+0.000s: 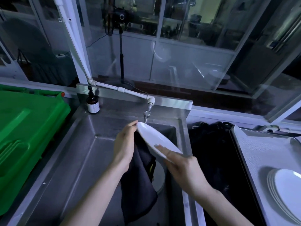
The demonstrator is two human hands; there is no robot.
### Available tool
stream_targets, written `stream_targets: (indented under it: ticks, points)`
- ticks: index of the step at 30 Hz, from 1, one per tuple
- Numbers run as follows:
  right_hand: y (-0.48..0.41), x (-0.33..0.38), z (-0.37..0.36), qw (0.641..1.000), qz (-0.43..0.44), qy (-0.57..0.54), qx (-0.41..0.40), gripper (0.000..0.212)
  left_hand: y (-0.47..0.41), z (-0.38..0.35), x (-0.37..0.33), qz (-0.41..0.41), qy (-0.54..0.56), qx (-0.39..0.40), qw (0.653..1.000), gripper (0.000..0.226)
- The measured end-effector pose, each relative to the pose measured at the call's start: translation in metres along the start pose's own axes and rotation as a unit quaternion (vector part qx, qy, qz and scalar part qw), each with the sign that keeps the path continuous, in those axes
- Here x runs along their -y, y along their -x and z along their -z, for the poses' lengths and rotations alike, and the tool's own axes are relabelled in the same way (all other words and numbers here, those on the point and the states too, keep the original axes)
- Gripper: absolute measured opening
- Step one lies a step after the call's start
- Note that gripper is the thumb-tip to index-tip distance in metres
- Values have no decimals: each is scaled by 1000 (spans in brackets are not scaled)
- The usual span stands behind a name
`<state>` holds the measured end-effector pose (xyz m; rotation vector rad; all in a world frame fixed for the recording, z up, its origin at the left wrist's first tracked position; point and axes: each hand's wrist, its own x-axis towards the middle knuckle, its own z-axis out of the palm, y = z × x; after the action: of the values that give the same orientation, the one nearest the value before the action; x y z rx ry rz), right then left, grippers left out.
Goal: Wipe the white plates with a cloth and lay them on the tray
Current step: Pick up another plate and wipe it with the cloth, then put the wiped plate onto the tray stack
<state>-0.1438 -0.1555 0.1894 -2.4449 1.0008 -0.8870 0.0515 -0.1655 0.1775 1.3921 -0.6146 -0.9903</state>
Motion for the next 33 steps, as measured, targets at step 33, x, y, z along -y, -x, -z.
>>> stream_targets:
  ticks: [33]
  points:
    - [285, -275, 266, 745, -519, -167, -384, 31, 153, -391, 132, 76, -72, 330, 938, 48]
